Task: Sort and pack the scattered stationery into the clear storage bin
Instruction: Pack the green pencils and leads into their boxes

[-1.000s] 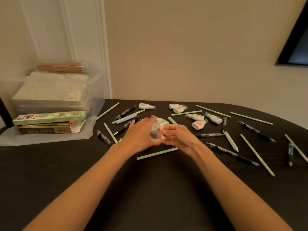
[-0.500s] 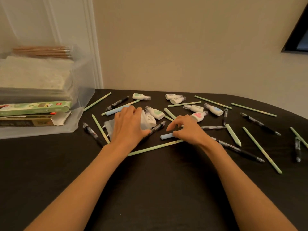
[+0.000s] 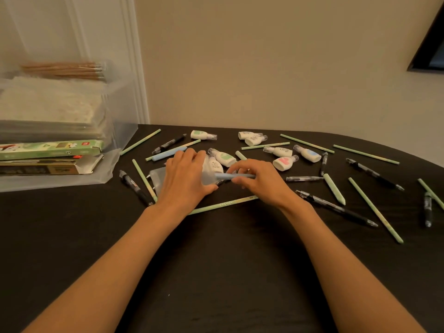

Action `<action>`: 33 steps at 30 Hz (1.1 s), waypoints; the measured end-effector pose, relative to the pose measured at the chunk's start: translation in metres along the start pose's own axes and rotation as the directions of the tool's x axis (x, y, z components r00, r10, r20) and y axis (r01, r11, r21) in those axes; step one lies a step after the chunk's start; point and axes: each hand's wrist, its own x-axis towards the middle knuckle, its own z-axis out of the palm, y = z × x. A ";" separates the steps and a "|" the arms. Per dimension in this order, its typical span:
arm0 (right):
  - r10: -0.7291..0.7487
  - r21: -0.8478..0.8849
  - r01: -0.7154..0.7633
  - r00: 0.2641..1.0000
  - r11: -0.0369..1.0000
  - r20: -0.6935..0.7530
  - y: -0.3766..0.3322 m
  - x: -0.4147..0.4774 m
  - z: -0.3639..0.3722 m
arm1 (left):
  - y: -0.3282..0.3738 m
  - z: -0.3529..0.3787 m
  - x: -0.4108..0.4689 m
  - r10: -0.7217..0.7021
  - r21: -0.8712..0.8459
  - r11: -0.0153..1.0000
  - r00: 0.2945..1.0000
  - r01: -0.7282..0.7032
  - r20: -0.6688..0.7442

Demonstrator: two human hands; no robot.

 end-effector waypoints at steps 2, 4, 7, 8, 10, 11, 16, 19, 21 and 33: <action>0.006 0.071 -0.005 1.000 0.997 -0.011 0.000 -0.001 -0.001 | -0.001 -0.001 -0.001 0.011 -0.005 1.000 1.000 -0.012 -0.022; 0.024 0.098 -0.023 1.000 0.995 -0.015 -0.001 -0.002 -0.003 | -0.002 -0.002 -0.001 0.025 -0.007 1.000 0.999 -0.025 -0.030; 0.062 0.132 -0.060 0.998 0.989 -0.008 -0.003 -0.002 -0.004 | -0.004 -0.003 0.000 0.039 0.011 0.999 0.999 -0.039 -0.009; 0.073 0.153 -0.070 0.997 0.986 -0.017 -0.004 -0.003 -0.004 | -0.005 -0.003 0.000 0.042 0.016 0.999 0.999 -0.042 -0.002; 0.089 0.198 -0.084 0.996 0.977 -0.019 -0.005 -0.003 -0.003 | -0.005 -0.002 -0.001 0.055 0.026 0.998 0.998 -0.056 0.014; 0.096 0.217 -0.095 0.995 0.972 0.004 -0.006 -0.003 -0.003 | -0.004 -0.002 -0.001 0.066 0.027 0.997 0.998 -0.067 0.017; 0.145 0.447 -0.212 0.973 0.869 0.180 -0.010 -0.004 -0.003 | -0.004 -0.001 -0.001 0.083 0.013 0.996 0.996 -0.083 -0.009; 0.227 0.692 -0.227 0.969 0.685 0.093 -0.007 -0.004 -0.003 | -0.004 0.000 0.000 0.067 -0.010 0.998 0.998 -0.067 -0.009; 0.303 0.806 -0.193 0.953 0.559 0.018 -0.006 -0.004 0.002 | -0.002 0.000 0.001 0.060 -0.026 0.998 0.998 -0.060 -0.009; 0.334 0.758 -0.229 0.942 0.611 0.016 -0.017 0.000 0.020 | -0.005 -0.003 0.000 0.018 -0.022 1.000 0.997 -0.020 -0.078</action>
